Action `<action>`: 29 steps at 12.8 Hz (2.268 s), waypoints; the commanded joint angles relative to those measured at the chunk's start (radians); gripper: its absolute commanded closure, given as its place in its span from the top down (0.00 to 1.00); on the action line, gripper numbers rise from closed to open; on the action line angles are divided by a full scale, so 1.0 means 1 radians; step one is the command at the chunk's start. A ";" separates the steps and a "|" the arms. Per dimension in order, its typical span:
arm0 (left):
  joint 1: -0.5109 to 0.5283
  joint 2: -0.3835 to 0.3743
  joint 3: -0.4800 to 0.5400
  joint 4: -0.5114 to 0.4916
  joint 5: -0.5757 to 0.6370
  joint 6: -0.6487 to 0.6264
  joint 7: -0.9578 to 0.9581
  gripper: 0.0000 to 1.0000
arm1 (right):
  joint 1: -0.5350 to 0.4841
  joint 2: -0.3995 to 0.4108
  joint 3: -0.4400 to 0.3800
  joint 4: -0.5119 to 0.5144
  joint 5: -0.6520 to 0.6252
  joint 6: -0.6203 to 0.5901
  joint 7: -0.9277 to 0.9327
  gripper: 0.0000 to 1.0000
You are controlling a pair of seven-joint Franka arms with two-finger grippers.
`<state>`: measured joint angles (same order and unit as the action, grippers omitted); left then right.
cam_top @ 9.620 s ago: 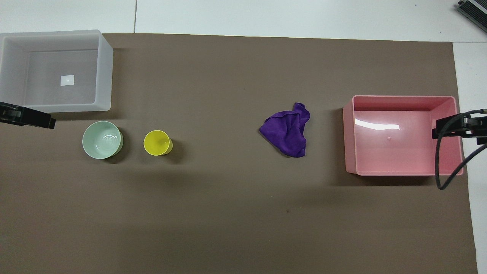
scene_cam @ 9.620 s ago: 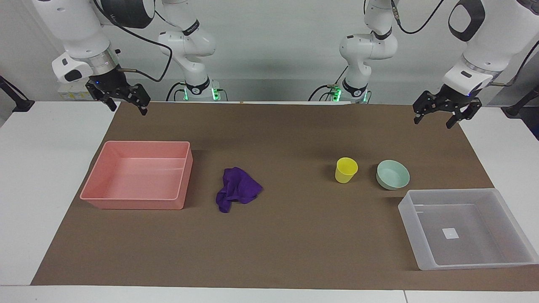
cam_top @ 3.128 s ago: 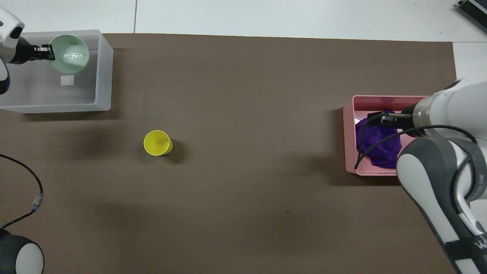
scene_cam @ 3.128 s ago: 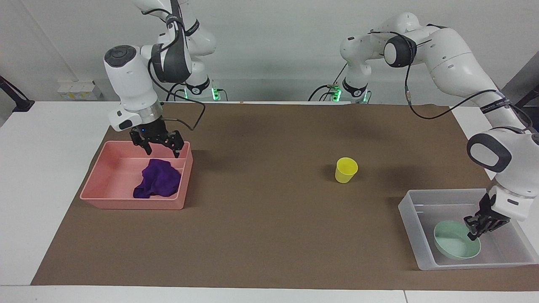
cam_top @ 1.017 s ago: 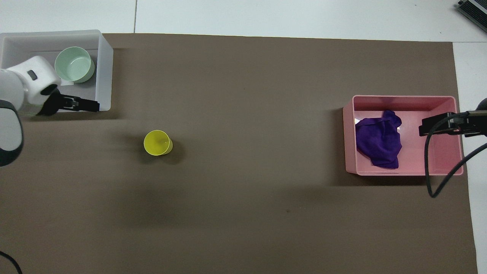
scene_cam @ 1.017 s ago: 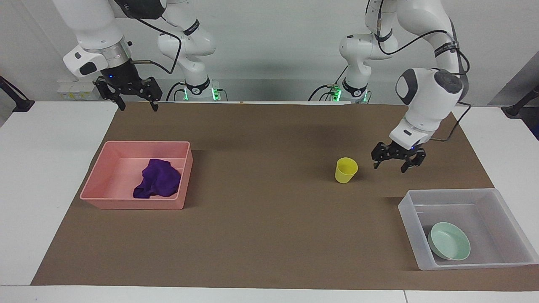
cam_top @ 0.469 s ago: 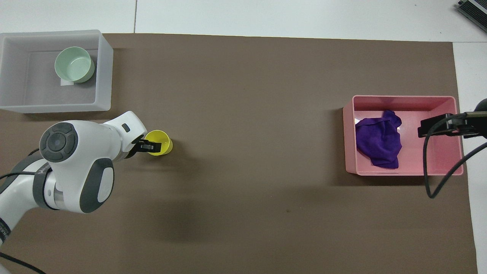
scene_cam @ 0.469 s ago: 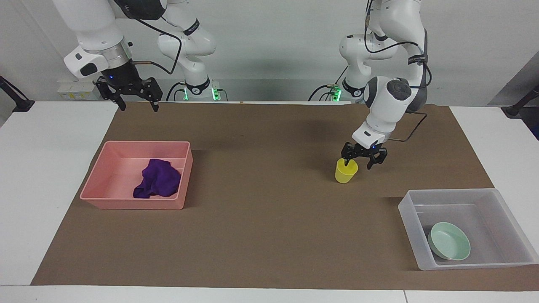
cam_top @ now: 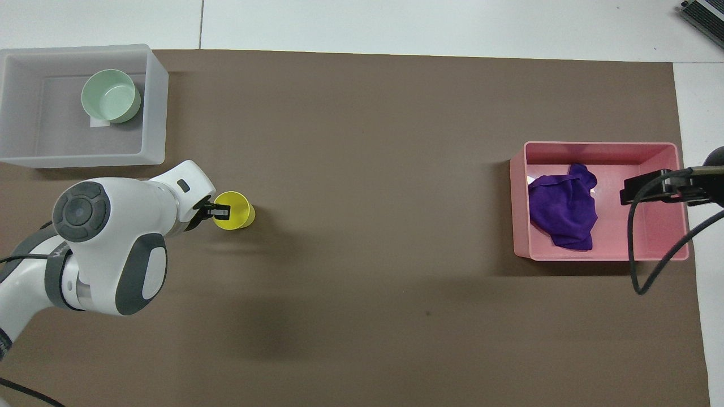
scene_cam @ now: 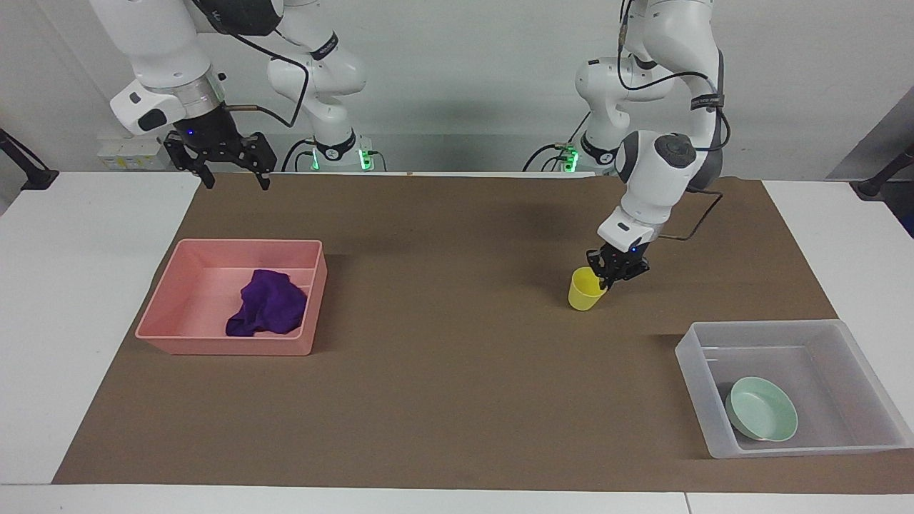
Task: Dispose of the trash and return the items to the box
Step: 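Grasp the yellow cup with the left gripper, then carry the yellow cup with the left gripper into the green bowl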
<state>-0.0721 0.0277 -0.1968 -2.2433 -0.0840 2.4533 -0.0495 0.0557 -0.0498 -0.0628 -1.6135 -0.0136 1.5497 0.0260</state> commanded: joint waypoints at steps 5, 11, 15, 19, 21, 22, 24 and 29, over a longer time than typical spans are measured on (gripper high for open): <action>0.028 0.087 0.137 0.379 0.026 -0.188 -0.001 0.00 | -0.005 -0.018 0.004 -0.022 -0.005 -0.013 -0.017 1.00; 0.067 0.308 0.263 0.727 0.018 -0.329 0.114 0.00 | -0.005 -0.021 0.004 -0.025 -0.005 -0.013 -0.017 1.00; 0.120 0.552 0.266 1.034 0.010 -0.416 0.148 0.00 | -0.005 -0.021 0.004 -0.025 -0.005 -0.013 -0.017 1.00; 0.158 0.626 0.269 1.061 0.001 -0.363 0.189 0.00 | -0.005 -0.021 0.004 -0.025 -0.005 -0.013 -0.017 1.00; 0.175 0.630 0.275 1.030 -0.041 -0.329 0.189 0.00 | -0.005 -0.021 0.004 -0.026 -0.005 -0.013 -0.017 1.00; 0.176 0.632 0.275 1.003 -0.074 -0.288 0.189 0.00 | -0.005 -0.021 0.004 -0.026 -0.005 -0.013 -0.018 1.00; 0.173 0.629 0.275 0.966 -0.088 -0.244 0.191 0.00 | -0.005 -0.022 0.004 -0.031 -0.005 -0.013 -0.018 1.00; 0.170 0.601 0.275 0.869 -0.079 -0.195 0.243 0.15 | -0.005 -0.024 0.004 -0.032 -0.005 -0.011 -0.018 1.00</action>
<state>0.1043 0.6656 0.0708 -1.3180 -0.1514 2.2316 0.1619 0.0557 -0.0528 -0.0626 -1.6252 -0.0136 1.5489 0.0260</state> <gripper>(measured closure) 0.974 0.000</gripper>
